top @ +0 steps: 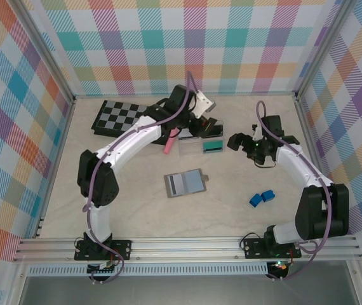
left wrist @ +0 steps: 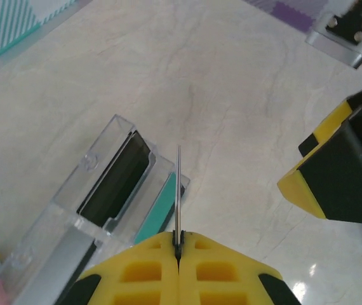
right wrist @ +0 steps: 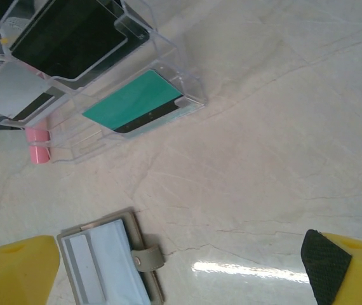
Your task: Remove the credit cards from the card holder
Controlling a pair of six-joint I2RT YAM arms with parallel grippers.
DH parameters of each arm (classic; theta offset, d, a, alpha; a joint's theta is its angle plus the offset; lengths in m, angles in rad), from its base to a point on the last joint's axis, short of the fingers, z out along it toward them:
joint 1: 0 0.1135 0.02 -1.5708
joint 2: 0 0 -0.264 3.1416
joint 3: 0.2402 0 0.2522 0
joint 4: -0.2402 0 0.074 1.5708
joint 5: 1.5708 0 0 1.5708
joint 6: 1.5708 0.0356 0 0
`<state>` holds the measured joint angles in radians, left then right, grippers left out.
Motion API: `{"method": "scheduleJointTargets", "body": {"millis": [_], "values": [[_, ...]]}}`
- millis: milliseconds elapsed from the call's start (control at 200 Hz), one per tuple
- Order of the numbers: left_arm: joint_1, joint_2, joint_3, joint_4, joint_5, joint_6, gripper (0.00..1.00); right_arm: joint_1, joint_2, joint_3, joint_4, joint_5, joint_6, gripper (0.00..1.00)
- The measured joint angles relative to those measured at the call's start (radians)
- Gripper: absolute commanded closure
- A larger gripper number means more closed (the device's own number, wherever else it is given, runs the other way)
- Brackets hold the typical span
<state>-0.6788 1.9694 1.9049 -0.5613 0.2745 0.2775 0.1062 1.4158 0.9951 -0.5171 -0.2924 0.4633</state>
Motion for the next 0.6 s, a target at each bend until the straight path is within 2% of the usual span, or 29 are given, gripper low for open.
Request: {"method": "scheduleJointTargets", "body": {"millis": [330, 600], "values": [[-0.047, 0.236, 0.331, -0.172, -0.106, 0.352, 1.00, -0.029, -0.028, -0.029, -0.004, -0.006, -0.016, 0.00], [-0.047, 0.334, 0.413, -0.245, -0.204, 0.505, 1.00, -0.035, -0.030, -0.030, -0.004, -0.019, -0.017, 0.00]]}}
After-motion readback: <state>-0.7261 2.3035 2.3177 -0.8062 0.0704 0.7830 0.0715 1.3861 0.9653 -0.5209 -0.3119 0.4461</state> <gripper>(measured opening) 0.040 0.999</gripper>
